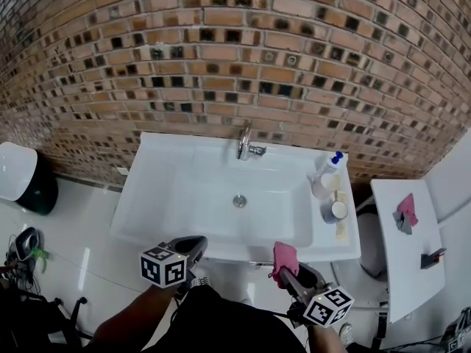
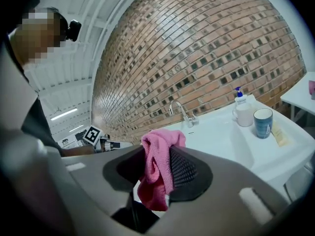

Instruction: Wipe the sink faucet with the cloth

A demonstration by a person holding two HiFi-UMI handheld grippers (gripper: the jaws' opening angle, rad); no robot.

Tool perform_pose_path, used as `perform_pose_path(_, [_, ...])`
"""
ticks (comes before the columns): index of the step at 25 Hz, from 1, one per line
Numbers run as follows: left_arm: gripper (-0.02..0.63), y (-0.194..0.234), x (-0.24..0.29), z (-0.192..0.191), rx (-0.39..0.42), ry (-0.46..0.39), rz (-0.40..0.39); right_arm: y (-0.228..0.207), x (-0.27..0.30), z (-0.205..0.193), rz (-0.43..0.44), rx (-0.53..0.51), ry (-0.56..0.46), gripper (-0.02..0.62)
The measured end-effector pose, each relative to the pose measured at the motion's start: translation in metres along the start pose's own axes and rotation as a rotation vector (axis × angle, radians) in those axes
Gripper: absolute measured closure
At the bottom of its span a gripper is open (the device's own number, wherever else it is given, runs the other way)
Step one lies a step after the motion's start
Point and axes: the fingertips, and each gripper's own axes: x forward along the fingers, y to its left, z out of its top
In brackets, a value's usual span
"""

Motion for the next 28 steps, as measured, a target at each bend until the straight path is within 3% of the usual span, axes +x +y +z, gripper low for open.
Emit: perform_pose_path(28, [0.600,-0.003,-0.009,-0.007,0.007,-0.010,-0.011,0.012,0.000,-0.017,-0.006,-0.040,0.026,0.456])
